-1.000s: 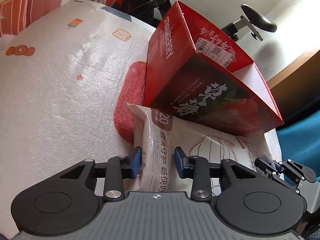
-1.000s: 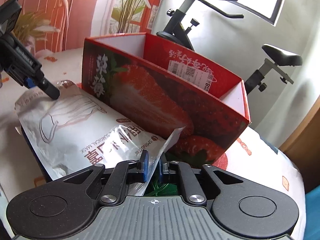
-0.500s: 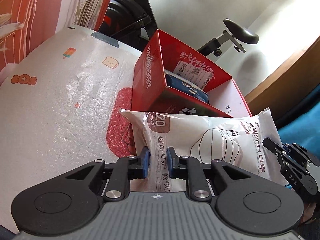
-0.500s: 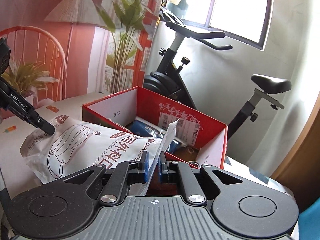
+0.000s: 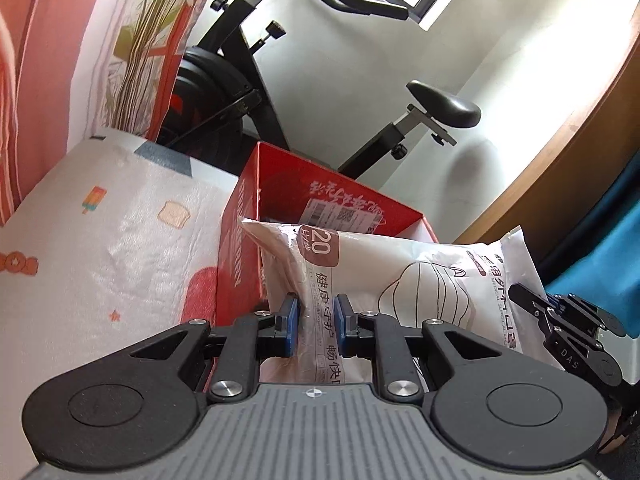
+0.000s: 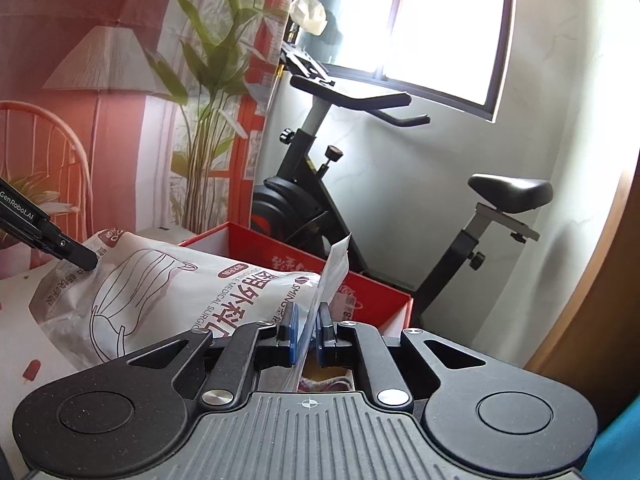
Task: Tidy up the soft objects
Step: 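Lift the mask bag with both grippers over the red box, then lower the mask bag into the box and open both grippers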
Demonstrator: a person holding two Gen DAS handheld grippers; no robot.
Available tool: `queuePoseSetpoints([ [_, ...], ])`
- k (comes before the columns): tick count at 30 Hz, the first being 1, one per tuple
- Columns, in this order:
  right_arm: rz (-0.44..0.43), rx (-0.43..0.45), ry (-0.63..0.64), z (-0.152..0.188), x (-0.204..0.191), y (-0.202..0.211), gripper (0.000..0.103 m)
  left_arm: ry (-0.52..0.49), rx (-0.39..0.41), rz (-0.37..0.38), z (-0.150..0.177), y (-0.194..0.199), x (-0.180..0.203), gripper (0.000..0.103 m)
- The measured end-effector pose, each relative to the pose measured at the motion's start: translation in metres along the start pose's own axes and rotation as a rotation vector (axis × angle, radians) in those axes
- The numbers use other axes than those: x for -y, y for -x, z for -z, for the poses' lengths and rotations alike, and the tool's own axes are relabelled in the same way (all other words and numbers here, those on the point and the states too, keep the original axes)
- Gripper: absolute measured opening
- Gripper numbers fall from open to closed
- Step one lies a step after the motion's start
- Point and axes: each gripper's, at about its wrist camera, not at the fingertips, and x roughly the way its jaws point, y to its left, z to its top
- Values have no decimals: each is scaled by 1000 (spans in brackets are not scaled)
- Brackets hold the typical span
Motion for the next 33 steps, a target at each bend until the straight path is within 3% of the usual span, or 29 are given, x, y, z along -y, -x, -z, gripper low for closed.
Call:
queuePoseSetpoints([
  [7, 59, 0, -6, -21, 31, -32, 8, -69, 50, -9, -47, -33, 26, 20],
  [14, 109, -70, 31, -29, 63, -96, 8, -163, 50, -95, -77, -89, 46, 20],
  [21, 134, -203, 94, -16, 78, -173, 8, -243, -60, -211, -81, -148, 47, 20],
  [27, 135, -292, 237, -4, 56, -206, 8, -323, -144, -277, -76, -168, 44, 20],
  [33, 116, -427, 342, 9, 33, -235, 12, -333, -198, -318, -77, -179, 39, 21],
])
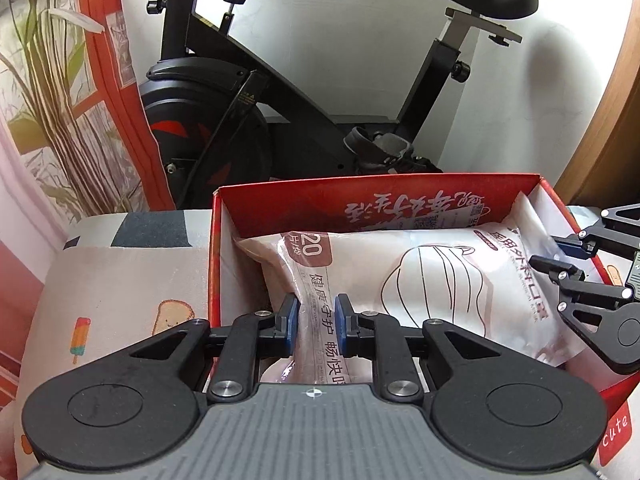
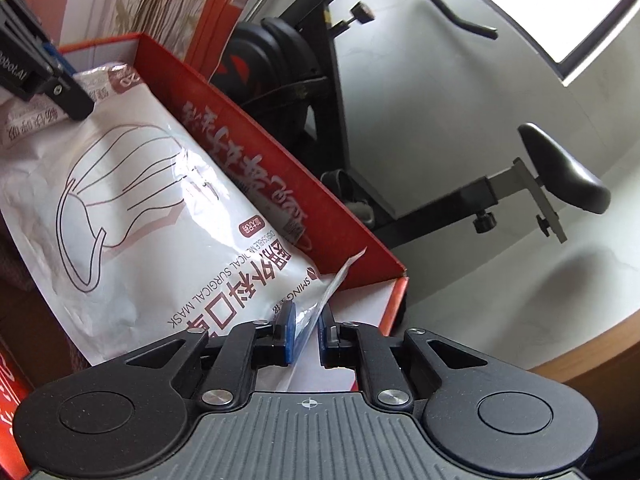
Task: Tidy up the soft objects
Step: 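Lower the mask bag into the box and open both grippers, then move both grippers down to the green tasselled sachet beside the box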
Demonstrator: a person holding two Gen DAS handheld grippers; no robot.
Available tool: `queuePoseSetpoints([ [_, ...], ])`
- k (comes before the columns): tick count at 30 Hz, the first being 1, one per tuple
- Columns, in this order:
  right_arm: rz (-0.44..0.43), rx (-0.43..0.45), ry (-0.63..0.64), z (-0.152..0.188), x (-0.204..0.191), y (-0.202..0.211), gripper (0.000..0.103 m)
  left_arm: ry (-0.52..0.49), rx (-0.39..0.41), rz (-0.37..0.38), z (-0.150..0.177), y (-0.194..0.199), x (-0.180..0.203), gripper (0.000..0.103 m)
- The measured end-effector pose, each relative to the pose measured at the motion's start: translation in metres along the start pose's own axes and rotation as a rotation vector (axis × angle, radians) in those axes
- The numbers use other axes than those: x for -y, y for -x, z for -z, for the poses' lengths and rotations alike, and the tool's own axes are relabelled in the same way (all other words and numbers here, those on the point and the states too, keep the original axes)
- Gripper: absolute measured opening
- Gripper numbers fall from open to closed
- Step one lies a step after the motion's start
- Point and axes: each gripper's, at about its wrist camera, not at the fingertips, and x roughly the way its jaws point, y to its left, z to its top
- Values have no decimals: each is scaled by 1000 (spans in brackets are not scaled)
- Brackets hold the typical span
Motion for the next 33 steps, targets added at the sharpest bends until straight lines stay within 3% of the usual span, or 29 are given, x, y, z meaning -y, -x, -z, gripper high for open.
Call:
queuePoseSetpoints([
  [4, -16, -11, 20, -5, -6, -3, 21, -11, -22, -26, -1, -2, 1, 20],
  [10, -72, 19, -95, -13, 12, 11, 21, -55, -56, -29, -3, -7, 13, 23],
  [13, -105, 34, -145, -14, 19, 20, 21, -111, -92, -14, 1, -14, 21, 37],
  [17, -133, 46, -227, -8, 24, 34, 22, -103, -80, -10, 1, -6, 18, 41],
  [20, -156, 64, -300, 0, 30, 49, 28, -72, -21, 32, -2, 16, 10, 64],
  [23, -174, 105, -394, 11, 40, 67, 42, -62, 64, 49, -1, 48, 7, 77],
  [25, -182, 161, -462, 22, 46, 83, 60, -38, 121, 61, 3, 68, 3, 88],
  [27, -194, 215, -520, 32, 51, 99, 71, -6, 172, 79, 10, 87, -1, 99],
  [29, -195, 247, -578, 43, 54, 113, 80, 12, 210, 82, 20, 104, -2, 103],
  [31, -190, 277, -632, 54, 57, 127, 99, 24, 245, 74, 30, 119, 2, 103],
  [33, -170, 308, -670, 65, 55, 141, 103, 31, 267, 68, 42, 130, 3, 103],
])
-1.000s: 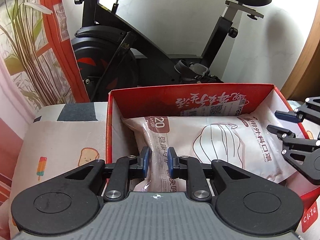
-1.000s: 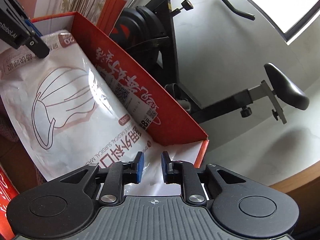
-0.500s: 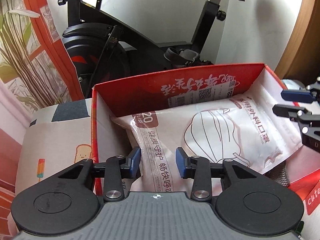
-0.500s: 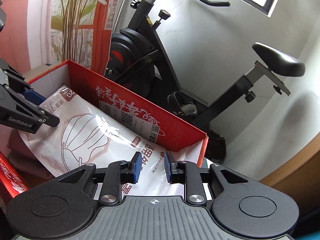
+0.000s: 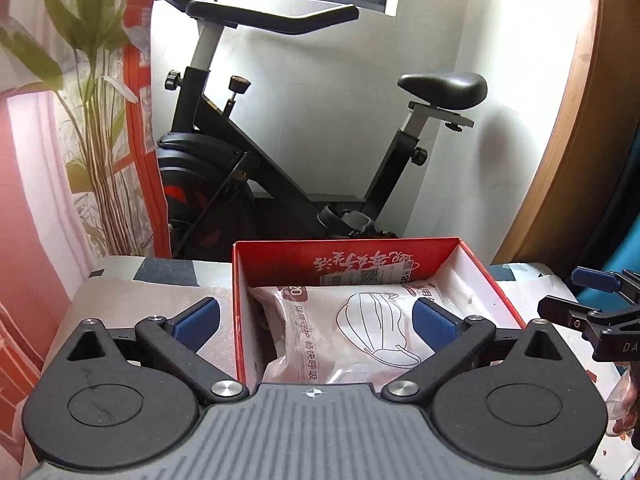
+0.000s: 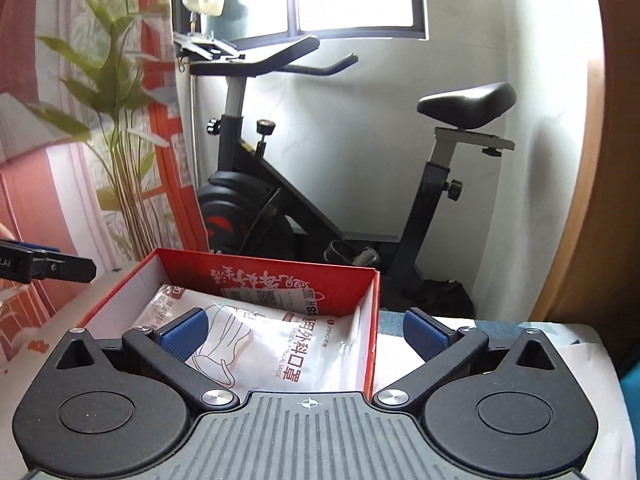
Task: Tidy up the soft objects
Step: 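Move both grippers down to the green tasselled sachet beside the box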
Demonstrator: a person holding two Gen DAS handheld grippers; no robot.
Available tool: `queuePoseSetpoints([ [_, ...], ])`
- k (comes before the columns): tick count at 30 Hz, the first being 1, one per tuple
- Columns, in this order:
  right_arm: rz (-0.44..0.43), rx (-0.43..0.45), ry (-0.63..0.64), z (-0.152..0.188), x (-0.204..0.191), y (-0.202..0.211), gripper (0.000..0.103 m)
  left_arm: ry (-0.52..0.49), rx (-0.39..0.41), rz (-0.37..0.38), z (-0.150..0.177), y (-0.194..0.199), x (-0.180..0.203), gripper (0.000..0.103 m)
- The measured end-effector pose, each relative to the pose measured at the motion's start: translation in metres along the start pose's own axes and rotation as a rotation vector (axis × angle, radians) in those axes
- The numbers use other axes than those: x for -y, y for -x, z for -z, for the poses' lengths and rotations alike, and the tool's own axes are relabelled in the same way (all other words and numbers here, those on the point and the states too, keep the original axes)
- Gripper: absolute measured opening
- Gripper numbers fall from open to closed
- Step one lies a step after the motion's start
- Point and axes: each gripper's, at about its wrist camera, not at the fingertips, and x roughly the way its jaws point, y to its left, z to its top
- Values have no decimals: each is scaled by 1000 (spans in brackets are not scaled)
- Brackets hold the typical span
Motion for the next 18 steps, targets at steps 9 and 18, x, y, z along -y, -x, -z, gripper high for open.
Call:
queuePoseSetpoints([
  [9, 68, 75, -37, 36, -11, 56, 103, 36, 73, -45, 50, 55, -10, 103],
  [18, 89, 66, -51, 93, -30, 88, 103, 126, 44, -15, 106, 71, -14, 103],
])
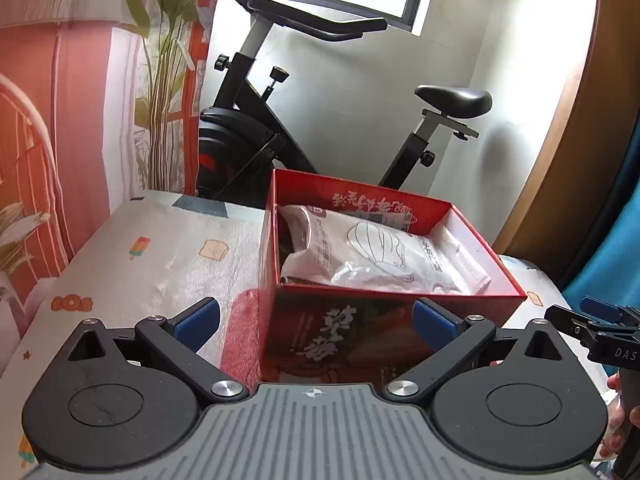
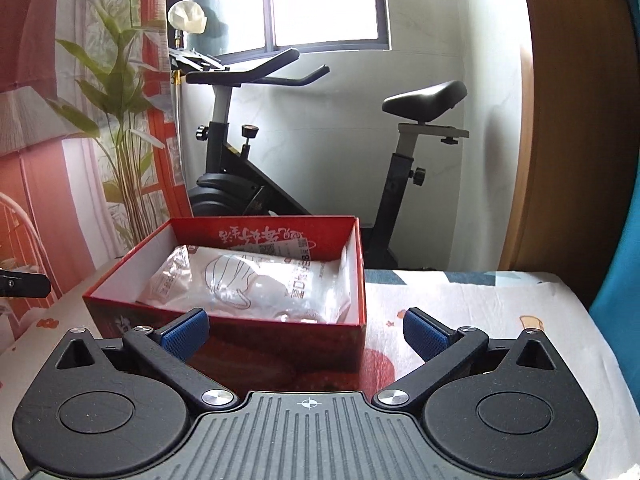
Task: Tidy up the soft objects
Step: 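Move both grippers down to the green tasselled sachet beside the box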
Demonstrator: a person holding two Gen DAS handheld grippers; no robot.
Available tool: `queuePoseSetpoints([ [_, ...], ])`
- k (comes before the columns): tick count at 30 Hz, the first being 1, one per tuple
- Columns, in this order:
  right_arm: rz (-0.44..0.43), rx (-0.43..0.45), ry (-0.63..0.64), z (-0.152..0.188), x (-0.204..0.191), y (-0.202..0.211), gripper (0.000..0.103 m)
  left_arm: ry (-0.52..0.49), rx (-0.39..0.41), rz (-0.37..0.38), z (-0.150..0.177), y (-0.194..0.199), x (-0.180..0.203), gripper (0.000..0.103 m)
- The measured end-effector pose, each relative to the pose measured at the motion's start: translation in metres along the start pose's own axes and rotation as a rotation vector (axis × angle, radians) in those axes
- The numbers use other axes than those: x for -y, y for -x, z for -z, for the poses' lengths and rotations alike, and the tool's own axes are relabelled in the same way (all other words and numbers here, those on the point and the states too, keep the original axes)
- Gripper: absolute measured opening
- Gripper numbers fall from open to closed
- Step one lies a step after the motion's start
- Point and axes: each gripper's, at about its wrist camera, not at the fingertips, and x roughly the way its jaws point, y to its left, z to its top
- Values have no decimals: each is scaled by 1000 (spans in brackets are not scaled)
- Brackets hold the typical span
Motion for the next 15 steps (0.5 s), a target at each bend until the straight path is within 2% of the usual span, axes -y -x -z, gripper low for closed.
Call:
queuePoseSetpoints([
  [5, 23, -8, 46, 31, -9, 12, 103, 16, -10, 14, 29, 5, -2, 103],
  [8, 26, -20, 50, 49, -12, 20, 103, 27, -50, 20, 44, 1, -2, 103],
  [15, 9, -86, 34, 82, -16, 22, 102, 2, -76, 30, 61, -1, 3, 103],
])
